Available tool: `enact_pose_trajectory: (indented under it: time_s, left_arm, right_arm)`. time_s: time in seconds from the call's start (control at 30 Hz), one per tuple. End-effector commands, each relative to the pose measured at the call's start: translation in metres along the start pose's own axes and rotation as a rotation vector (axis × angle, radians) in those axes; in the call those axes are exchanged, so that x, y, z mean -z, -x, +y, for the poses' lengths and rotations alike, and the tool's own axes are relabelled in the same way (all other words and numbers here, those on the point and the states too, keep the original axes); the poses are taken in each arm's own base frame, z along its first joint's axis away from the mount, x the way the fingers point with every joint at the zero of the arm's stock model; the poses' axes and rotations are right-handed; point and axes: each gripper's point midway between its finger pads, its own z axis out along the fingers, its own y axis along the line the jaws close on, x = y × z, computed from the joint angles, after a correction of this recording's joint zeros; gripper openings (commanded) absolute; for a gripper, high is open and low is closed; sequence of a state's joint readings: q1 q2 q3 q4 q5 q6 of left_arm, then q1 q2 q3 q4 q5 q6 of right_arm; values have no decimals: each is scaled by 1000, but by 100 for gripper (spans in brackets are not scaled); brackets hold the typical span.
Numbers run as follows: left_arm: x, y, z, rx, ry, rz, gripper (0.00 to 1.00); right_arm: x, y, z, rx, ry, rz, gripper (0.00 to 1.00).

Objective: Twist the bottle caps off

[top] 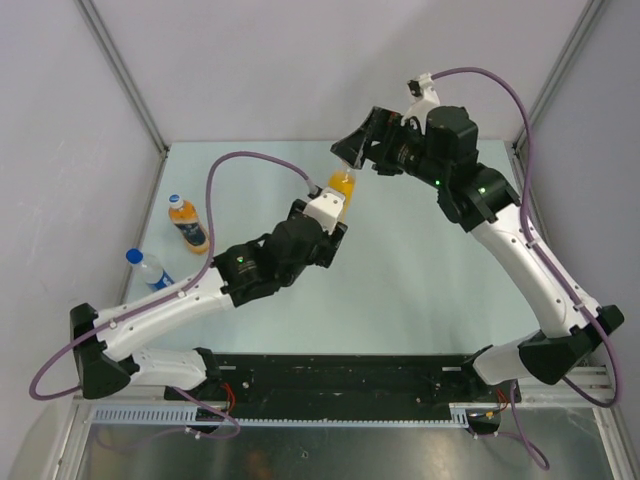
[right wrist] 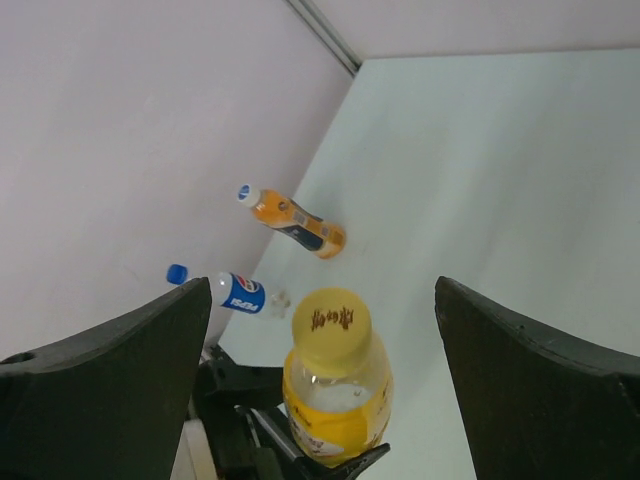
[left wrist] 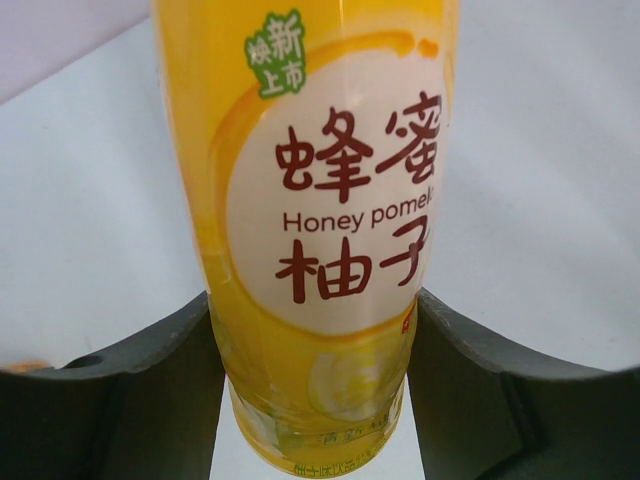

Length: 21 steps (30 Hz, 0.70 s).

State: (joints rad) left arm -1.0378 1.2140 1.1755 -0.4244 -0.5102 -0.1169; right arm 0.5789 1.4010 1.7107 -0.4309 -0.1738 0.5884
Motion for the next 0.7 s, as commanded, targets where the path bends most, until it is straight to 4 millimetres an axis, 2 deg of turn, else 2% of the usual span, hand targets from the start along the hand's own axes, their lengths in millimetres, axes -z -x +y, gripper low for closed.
enact_pose_trajectory:
  time_s: [0.0,0.47,0.67]
  left_arm:
    - [5,15,21,-57,173,-23,0]
    - [2,11,26,-98,244,4,0]
    - [2,9,24,-101,236,9,0]
  right_arm:
    - [-4,6,1,22,-31,-11,97]
    - [-11,-4,-1,14,-40,40,72]
    - [-14,-9,0,13,-24,60,55]
